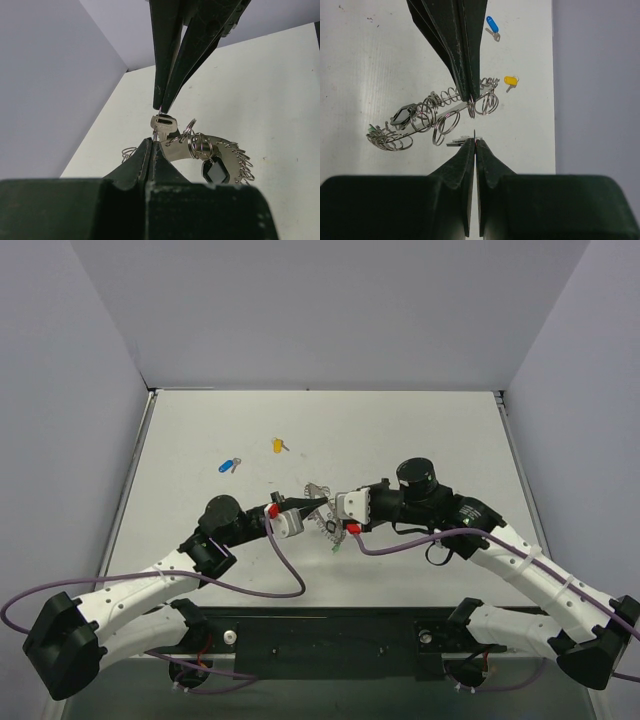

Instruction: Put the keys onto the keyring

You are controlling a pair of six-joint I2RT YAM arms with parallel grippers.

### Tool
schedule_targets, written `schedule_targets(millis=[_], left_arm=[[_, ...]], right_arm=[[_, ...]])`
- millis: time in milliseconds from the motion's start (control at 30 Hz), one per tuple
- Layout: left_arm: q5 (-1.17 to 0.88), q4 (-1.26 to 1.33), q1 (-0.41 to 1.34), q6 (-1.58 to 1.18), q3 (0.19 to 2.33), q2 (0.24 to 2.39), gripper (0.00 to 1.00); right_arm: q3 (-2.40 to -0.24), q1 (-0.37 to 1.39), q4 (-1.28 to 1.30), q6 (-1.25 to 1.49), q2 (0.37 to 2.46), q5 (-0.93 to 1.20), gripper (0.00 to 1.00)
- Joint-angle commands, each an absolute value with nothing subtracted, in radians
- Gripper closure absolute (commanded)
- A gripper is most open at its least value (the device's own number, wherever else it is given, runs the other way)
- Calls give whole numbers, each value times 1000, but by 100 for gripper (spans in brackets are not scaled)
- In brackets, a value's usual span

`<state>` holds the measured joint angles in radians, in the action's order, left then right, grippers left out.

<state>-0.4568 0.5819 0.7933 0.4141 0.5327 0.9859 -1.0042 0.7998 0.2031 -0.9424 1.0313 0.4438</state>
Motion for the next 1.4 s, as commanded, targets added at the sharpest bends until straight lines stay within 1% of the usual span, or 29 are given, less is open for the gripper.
schedule_targets(millis=[0,467,733,1367], left_arm=[[-469,624,802,437,560,989,100],[-449,623,815,453,555,997,100],[-402,626,819,460,551,994,100],[-402,626,833,466,549,993,100]], right_arm=[[-1003,822,161,-980,1026,445,100],[-1003,836,182,-1008,1017,449,100],[-1005,836,202,-1015,1015,451,100],[-1000,844,183,-993,1022,456,100]])
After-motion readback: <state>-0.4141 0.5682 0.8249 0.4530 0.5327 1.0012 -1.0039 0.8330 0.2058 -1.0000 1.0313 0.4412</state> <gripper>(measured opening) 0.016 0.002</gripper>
